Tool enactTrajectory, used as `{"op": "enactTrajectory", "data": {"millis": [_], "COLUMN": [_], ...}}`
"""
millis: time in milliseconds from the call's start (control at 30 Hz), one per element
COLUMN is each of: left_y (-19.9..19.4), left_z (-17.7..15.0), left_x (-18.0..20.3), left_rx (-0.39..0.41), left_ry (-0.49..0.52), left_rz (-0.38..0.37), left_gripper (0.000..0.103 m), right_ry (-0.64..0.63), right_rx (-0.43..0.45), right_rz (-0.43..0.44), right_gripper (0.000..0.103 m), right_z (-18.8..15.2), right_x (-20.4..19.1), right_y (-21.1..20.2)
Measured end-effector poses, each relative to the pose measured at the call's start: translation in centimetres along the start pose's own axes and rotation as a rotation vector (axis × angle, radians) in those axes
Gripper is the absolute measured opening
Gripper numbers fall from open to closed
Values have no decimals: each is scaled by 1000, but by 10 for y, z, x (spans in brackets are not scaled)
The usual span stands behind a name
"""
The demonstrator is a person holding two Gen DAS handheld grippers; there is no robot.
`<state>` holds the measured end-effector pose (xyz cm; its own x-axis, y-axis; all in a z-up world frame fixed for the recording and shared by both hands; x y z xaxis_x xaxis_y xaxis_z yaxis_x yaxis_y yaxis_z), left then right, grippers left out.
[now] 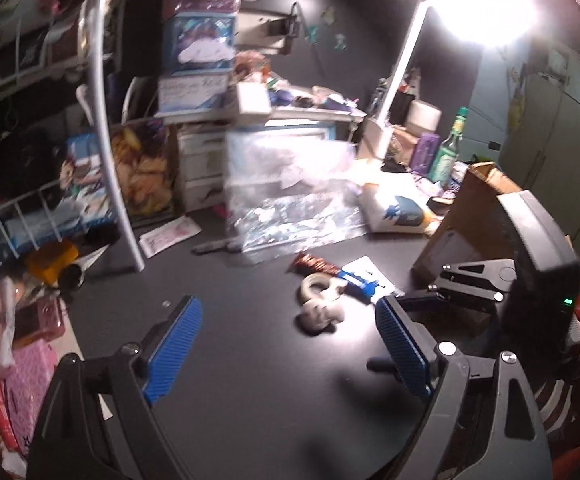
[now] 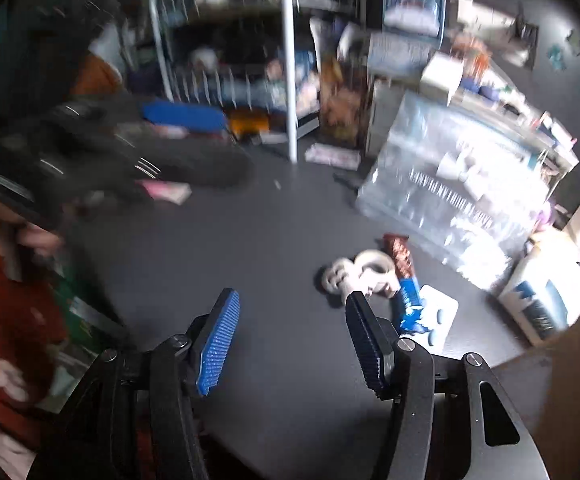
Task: Organize objects
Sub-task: 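Move the empty right gripper back to the items on the table, then grasp the white round face figurine with the right gripper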
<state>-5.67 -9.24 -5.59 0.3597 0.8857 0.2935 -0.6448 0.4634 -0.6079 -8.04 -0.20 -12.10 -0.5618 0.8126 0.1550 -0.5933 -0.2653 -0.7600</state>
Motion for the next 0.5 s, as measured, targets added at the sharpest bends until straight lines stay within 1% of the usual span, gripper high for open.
{"op": "enactTrajectory", "data": {"millis": [100, 200, 267, 300, 333, 400, 500], "left_y": [6, 10, 11, 11, 11, 11, 11], "left_z": [-11, -18, -21, -22, -22, -20, -17], "left_x": [-15, -23, -27, -28, -28, -28, -29], "left_rx": [-11, -8, -2, 1, 4, 9, 12], "left_ry": [-22, -44, -56, -59, -62, -67, -63], "left_rz": [10, 18, 19, 16, 11, 5, 9], "left_gripper": [87, 87, 87, 87, 87, 87, 87], "right_ry": [-15, -40, -43, -32, -18, -3, -11], "right_rx": [-25, -21, -19, -21, -23, -25, -3], "right_rz": [-48, -91, -105, -91, -65, -13, 45], "right_gripper": [52, 51, 50, 44, 42, 40, 40], "right_z": [-7, -7, -7, -7, -7, -7, -8], "right_x": [4, 10, 13, 14, 14, 11, 3], "right_y": [37, 60, 70, 73, 76, 77, 73]}}
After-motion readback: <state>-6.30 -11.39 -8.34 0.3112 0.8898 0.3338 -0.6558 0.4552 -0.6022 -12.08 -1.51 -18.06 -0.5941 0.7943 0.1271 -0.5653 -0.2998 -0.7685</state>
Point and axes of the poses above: each gripper's, at about its wrist camera, not at the fingertips, and y roughly the way its jaws point, x to its right, z to its top, the point moved 4 cm from there along y, roughly the way its jaws point, and after that the axes turned 13 degrees about -z, right-handed, at the moved point
